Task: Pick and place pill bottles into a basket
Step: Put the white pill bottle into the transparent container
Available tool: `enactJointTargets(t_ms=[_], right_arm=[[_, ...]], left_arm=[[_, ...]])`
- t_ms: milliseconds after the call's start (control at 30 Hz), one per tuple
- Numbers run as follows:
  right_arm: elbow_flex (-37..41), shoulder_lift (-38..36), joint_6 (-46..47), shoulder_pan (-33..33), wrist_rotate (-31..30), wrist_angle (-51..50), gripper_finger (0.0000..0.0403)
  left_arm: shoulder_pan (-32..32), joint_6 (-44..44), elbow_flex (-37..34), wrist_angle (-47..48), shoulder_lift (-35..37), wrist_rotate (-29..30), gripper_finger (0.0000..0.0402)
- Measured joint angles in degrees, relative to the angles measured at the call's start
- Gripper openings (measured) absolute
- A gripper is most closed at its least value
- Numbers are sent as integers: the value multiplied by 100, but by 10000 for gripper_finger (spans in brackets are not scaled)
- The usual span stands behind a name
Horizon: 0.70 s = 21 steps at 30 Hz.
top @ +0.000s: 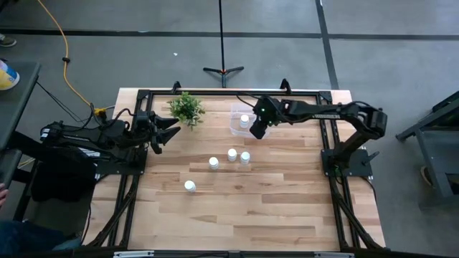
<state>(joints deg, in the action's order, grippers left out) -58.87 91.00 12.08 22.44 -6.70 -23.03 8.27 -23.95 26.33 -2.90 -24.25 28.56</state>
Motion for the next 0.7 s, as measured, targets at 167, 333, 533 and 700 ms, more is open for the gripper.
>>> enactJointTargets(t_ms=[167, 333, 533, 700], right_arm=[[0, 179, -59, 118, 111, 33, 155], [0, 307, -103, 239, 212, 106, 153], [0, 321, -216, 245, 242, 324, 154], [0, 323, -315, 310, 296, 356, 153]], left_arm=[[0, -11, -1, 1, 0, 0, 260], [0, -9, -2, -2, 2, 0, 260], [-2, -8, 0, 0, 2, 0, 260], [-1, -6, -1, 0, 1, 2, 260]])
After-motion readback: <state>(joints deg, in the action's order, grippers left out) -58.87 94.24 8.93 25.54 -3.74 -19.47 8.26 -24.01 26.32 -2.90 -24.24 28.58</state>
